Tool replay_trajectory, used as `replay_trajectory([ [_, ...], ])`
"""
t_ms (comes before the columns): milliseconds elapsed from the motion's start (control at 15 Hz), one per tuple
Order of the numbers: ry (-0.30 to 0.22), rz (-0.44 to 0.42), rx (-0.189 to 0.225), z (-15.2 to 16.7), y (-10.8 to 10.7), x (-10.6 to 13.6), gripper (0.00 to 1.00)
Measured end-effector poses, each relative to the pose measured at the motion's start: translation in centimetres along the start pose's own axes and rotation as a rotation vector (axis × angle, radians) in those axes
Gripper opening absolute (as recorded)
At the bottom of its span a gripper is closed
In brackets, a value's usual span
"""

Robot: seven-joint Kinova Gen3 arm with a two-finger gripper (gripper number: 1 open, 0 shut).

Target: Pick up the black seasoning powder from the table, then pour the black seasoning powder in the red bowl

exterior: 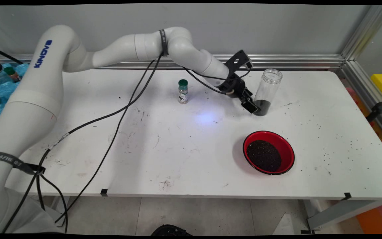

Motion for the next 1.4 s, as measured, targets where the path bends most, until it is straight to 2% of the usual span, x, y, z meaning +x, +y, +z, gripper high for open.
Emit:
replay_trajectory([
  [1067,0.025,-0.075,-0.016,2.4,-0.3,-0.4,1.0],
  [1133,0.029,-0.076,-0.015,2.4,-0.3,-0.4,0.0],
  [1400,0.038,-0.08,-0.012,2.3,-0.2,-0.6,0.0],
])
